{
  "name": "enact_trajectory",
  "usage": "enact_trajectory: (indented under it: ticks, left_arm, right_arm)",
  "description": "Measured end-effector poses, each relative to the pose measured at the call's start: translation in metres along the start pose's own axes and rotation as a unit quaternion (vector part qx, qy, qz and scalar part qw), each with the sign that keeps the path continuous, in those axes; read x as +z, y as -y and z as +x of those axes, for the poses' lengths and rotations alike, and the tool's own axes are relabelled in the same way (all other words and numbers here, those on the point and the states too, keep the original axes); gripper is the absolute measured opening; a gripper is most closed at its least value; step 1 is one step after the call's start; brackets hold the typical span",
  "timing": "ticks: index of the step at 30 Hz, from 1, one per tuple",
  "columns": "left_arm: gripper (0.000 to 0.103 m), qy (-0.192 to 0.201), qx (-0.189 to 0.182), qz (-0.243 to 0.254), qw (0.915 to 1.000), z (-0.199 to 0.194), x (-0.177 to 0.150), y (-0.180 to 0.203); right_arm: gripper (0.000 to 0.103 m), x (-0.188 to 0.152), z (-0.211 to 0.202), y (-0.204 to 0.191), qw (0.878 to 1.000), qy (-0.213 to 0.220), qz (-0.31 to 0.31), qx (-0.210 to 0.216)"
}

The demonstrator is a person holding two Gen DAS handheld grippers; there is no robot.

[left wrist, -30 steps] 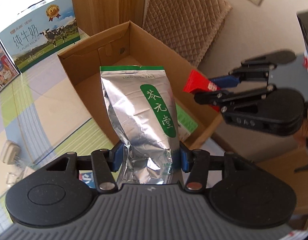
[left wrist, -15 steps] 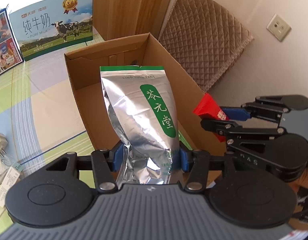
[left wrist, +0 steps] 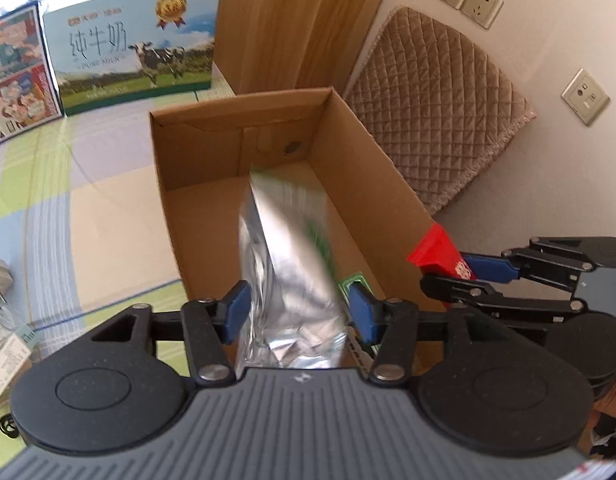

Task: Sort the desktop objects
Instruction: 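Open both tools over the cardboard box to drop packet and tea bag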

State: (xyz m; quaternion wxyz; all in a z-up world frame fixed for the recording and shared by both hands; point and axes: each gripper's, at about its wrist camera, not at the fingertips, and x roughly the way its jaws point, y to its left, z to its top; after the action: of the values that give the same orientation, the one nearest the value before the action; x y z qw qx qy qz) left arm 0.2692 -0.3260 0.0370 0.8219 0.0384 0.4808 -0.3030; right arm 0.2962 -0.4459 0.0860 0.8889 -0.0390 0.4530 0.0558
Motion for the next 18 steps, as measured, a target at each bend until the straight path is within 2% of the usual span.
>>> enact_trajectory:
  ticks: [16,18]
  left_arm:
    - [0.047,0.017,0.03,0.043,0.9985,-0.028,-0.007,-0.014]
    - [0.051,0.018,0.033,0.047,0.9982,-0.031,-0.008,-0.016]
  right_arm:
    - [0.023,0.006,0.005,-0.014,1.0,0.01,0.013,0.02]
    - [0.029,0.008,0.006,-0.012,0.999,0.015,0.03,0.025]
